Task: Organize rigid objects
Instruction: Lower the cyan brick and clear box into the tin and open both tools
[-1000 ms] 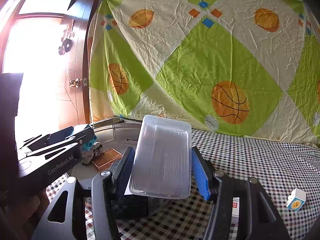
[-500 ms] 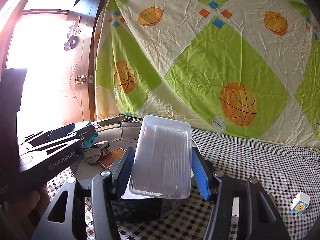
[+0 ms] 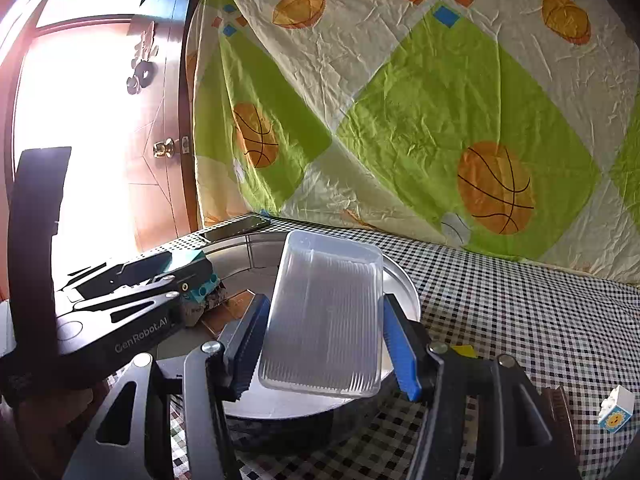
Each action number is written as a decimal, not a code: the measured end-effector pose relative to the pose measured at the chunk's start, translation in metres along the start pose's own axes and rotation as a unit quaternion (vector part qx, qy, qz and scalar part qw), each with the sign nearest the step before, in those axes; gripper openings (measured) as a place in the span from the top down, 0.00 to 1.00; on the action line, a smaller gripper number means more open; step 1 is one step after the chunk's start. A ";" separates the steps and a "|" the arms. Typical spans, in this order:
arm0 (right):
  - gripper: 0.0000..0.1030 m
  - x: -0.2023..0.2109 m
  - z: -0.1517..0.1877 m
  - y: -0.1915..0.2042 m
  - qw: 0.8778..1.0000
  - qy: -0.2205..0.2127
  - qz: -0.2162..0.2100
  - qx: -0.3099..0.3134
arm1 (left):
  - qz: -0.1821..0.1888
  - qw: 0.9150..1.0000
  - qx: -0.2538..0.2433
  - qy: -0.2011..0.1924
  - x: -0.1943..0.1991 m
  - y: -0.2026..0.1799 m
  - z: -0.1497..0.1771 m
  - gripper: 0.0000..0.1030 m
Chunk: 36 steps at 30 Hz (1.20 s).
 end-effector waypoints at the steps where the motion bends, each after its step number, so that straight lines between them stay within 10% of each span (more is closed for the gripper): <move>1: 0.43 -0.002 -0.002 -0.002 1.000 0.005 -0.003 -0.004 | 0.009 1.000 0.002 0.011 -0.004 -0.001 0.001 0.58; 36: 0.43 -0.104 0.005 -0.025 0.988 0.151 -0.032 -0.027 | -0.005 0.984 -0.101 0.144 -0.064 -0.017 -0.004 0.57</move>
Point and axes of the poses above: each gripper's, at about its wrist camera, not at the fingertips, and x roughly against the way its jaws point, y to its left, z to its underside, the point moved 7 cm from there along -x, roughly the way its jaws point, and after that the axes turned 6 degrees about -y, right-handed, at the moved point
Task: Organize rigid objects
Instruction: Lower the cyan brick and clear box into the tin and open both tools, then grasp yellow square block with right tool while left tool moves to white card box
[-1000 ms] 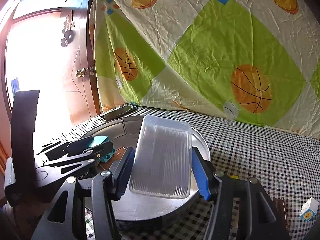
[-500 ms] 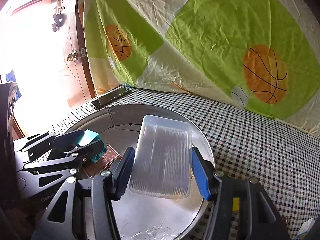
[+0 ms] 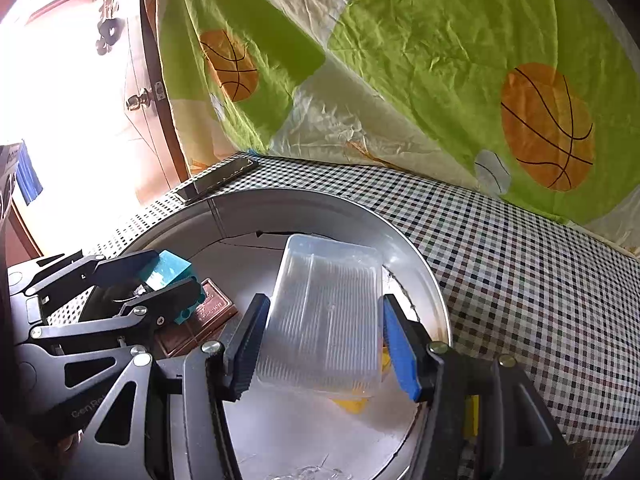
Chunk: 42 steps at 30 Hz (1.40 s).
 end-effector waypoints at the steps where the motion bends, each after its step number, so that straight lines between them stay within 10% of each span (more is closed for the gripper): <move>1: 0.38 0.001 0.000 -0.001 1.000 0.000 0.001 -0.001 | -0.003 1.000 -0.001 0.001 0.000 0.000 0.000 0.57; 7: 0.32 0.022 -0.005 -0.013 0.999 -0.023 -0.004 -0.023 | -0.018 1.000 0.013 -0.022 0.015 0.003 -0.004 0.26; 16: 0.31 0.081 0.014 -0.079 0.997 -0.050 0.040 -0.038 | -0.027 0.995 0.042 -0.092 0.053 -0.012 0.000 0.05; 35: 0.32 0.027 0.061 -0.107 0.994 0.084 0.063 -0.015 | 0.003 0.994 0.073 -0.079 0.050 -0.062 0.006 0.04; 42: 0.69 0.026 0.065 -0.105 0.996 0.077 0.050 -0.007 | 0.020 0.994 0.065 -0.084 0.054 -0.077 0.005 0.04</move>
Point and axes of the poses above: each gripper's, at about its wrist camera, not at the fingertips, and x roughly against the way its jaws point, y to its left, z to its underside, the point moved 7 cm from there along -x, roughly the way its jaws point, and after that the axes turned 6 degrees about -y, right-handed, at the moved point
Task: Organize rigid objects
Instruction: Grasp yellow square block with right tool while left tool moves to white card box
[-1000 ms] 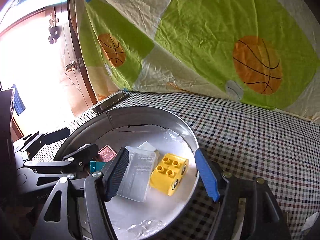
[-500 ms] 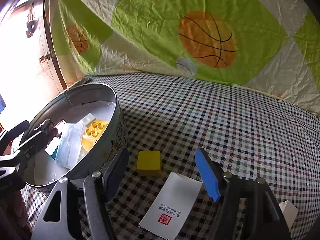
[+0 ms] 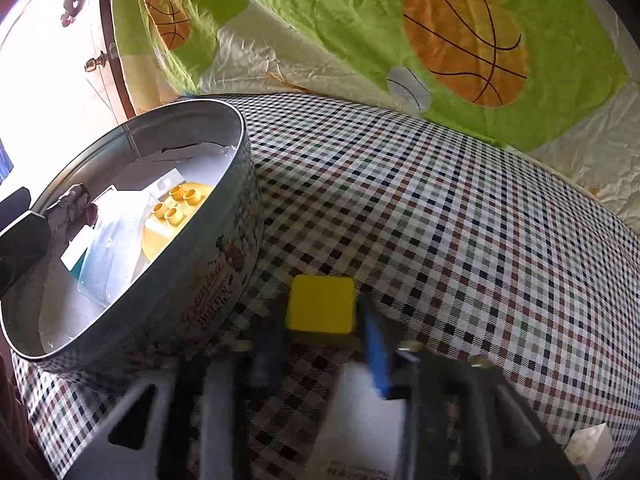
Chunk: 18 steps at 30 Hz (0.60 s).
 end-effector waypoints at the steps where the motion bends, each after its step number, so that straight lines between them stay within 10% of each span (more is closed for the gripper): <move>1: 0.69 0.007 -0.002 -0.003 1.000 -0.013 0.000 -0.006 | 0.004 1.000 -0.001 -0.002 0.001 -0.003 0.000 0.04; 18: 0.69 0.119 0.036 -0.081 0.982 -0.114 0.128 -0.083 | 0.082 0.994 -0.077 -0.008 0.017 -0.119 0.019 0.05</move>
Point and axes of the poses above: each gripper's, at about its wrist camera, not at the fingertips, and x roughly against the way its jaws point, y to its left, z to its underside, the point moved 7 cm from there along -x, roughly the way its jaws point, and after that the axes turned 6 degrees about -y, right-handed, at the moved point
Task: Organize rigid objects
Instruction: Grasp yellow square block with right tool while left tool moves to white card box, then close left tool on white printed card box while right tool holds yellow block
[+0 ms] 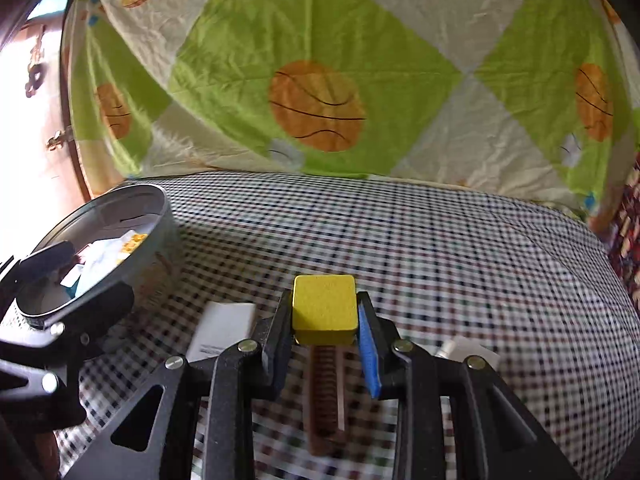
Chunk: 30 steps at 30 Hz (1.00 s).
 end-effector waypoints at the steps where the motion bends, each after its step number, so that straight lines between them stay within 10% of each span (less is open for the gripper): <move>1: 0.69 0.000 0.002 -0.005 1.000 0.001 0.003 -0.006 | 0.003 1.000 -0.005 0.003 -0.002 -0.006 0.002 0.05; 21: 0.69 -0.001 0.008 -0.023 0.999 0.001 0.003 -0.043 | 0.039 0.991 -0.022 0.123 -0.059 -0.050 0.036 0.31; 25: 0.69 -0.002 0.008 -0.023 0.999 0.001 0.004 -0.043 | 0.054 0.986 -0.009 0.154 -0.069 -0.048 0.044 0.60; 30: 0.69 0.001 0.008 -0.024 0.999 -0.007 0.006 -0.044 | 0.060 0.989 -0.004 0.136 -0.064 -0.049 0.042 0.61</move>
Point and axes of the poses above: each gripper's, at about its wrist camera, not at the fingertips, and x roughly against the way its jaws point, y to its left, z to its underside, the point moved 7 cm from there along -x, roughly the way its jaws point, and after that the axes turned 6 degrees about -y, right-handed, at the moved point
